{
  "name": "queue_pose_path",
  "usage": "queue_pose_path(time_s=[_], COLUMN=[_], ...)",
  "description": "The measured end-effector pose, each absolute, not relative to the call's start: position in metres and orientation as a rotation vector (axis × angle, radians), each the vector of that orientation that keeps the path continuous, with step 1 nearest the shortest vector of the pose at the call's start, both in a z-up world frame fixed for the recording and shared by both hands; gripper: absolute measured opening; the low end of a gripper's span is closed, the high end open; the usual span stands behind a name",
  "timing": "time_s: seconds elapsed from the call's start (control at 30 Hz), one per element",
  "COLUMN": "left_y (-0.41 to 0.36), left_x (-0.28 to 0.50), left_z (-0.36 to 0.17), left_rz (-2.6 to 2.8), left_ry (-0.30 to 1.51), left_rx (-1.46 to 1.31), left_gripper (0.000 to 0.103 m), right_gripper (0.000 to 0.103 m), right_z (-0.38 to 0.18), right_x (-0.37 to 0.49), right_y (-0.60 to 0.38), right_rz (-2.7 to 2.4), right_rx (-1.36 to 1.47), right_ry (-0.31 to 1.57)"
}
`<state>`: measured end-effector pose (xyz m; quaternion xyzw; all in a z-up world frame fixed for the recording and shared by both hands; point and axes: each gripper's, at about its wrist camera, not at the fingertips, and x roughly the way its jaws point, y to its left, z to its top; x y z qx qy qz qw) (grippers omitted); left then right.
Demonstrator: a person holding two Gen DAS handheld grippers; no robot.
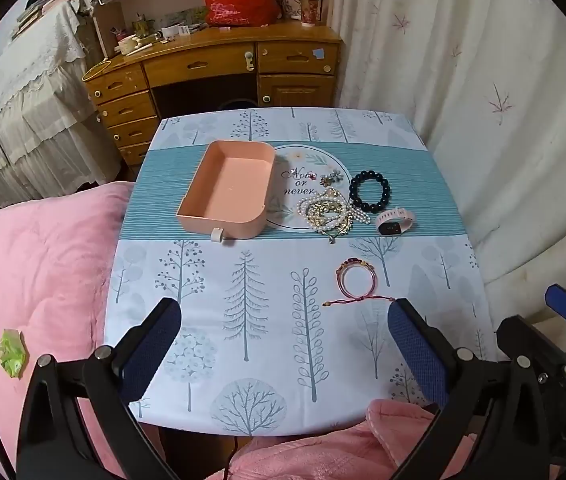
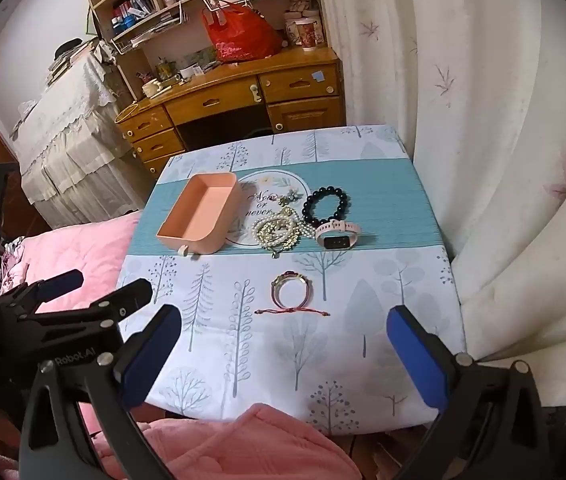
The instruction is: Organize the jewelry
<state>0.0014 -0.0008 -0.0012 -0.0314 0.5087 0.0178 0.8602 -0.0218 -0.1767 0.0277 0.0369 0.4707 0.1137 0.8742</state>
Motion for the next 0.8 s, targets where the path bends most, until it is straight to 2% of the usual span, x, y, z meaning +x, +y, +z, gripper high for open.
queue_pose_path(time_s=[0.8], left_y=[0.008], left_x=[0.008], left_z=[0.005], left_rz=[0.058], left_ry=[1.036], left_rx=[-0.044], left_gripper=[0.102], right_gripper=[0.103], right_z=[0.021], right_x=[-0.007], right_y=[-0.167], right_rz=[0.203], right_rx=[0.067], right_ry=[1.026])
